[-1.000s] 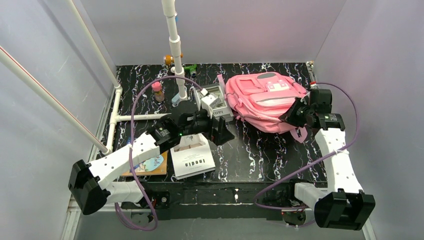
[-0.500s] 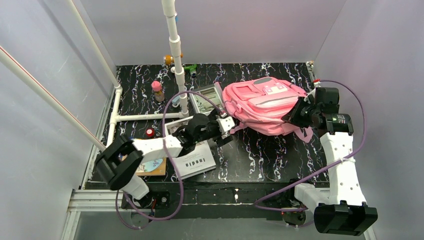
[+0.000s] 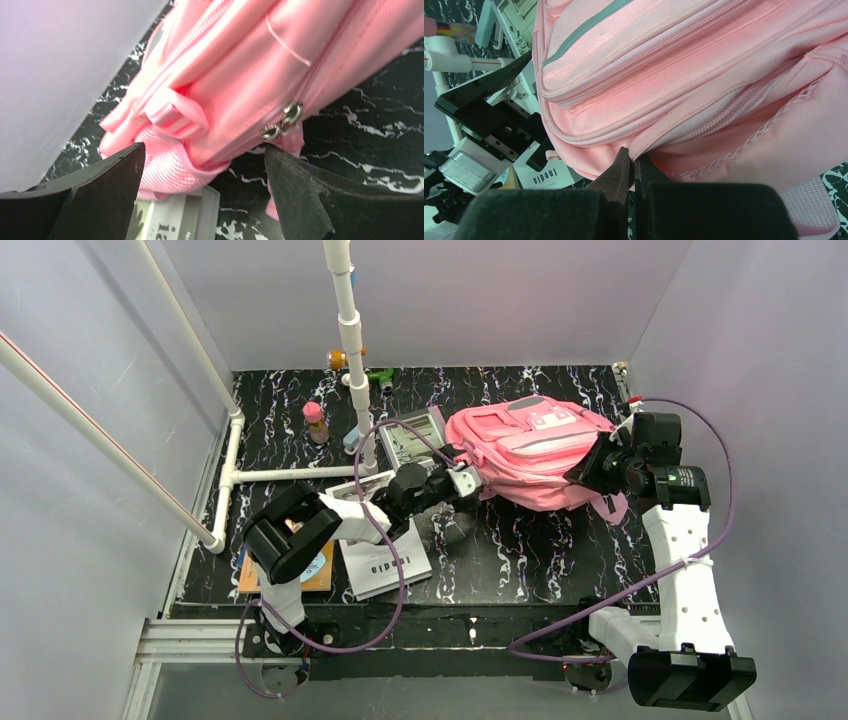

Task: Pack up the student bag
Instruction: Unzip the student bag at the center of the board.

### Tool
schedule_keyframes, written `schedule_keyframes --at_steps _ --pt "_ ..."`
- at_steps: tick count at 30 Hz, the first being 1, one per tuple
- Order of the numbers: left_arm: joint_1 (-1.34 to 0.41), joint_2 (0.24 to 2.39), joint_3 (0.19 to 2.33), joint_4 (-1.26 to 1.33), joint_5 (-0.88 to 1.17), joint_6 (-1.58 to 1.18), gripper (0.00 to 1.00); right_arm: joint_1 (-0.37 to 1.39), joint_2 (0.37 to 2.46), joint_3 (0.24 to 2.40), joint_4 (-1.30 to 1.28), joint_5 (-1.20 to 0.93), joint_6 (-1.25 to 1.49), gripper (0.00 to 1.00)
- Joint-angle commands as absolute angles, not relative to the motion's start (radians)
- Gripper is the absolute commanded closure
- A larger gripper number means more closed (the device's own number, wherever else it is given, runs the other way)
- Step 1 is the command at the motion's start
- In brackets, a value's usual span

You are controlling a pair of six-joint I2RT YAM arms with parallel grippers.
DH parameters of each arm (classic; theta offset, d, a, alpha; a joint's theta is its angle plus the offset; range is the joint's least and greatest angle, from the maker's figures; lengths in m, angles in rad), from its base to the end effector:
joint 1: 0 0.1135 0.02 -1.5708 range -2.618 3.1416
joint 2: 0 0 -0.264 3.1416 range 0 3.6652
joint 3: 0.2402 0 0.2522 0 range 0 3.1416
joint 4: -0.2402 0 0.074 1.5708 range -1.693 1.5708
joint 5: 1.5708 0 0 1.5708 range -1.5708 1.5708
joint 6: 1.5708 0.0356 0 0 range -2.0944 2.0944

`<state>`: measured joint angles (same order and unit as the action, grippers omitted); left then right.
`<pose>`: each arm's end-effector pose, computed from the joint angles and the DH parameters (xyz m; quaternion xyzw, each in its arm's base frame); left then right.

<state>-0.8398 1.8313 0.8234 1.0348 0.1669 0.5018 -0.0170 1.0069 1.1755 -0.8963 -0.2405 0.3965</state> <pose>0.2483 -0.2858 0.1964 0.4789 0.5074 -0.1774 0.6941 0.1915 0.0052 0.3647 0.1379 0.8966 0.1841 0.3783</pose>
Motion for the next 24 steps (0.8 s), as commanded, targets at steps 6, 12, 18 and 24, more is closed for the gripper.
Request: schedule_keyframes --at_steps 6,12,18,24 --pt "-0.841 1.852 0.860 1.134 0.261 0.521 0.33 -0.005 0.981 1.248 -0.831 -0.339 0.403 0.99" --pt "-0.843 1.875 0.871 1.112 0.308 0.519 0.34 -0.005 0.990 1.277 -0.836 -0.347 0.413 0.99" --pt "-0.845 1.912 0.938 1.084 0.296 0.513 0.31 -0.005 0.992 1.279 -0.836 -0.357 0.417 0.99" --pt "-0.845 1.916 0.990 1.015 0.330 0.478 0.82 -0.005 0.991 1.274 -0.846 -0.360 0.412 0.99"
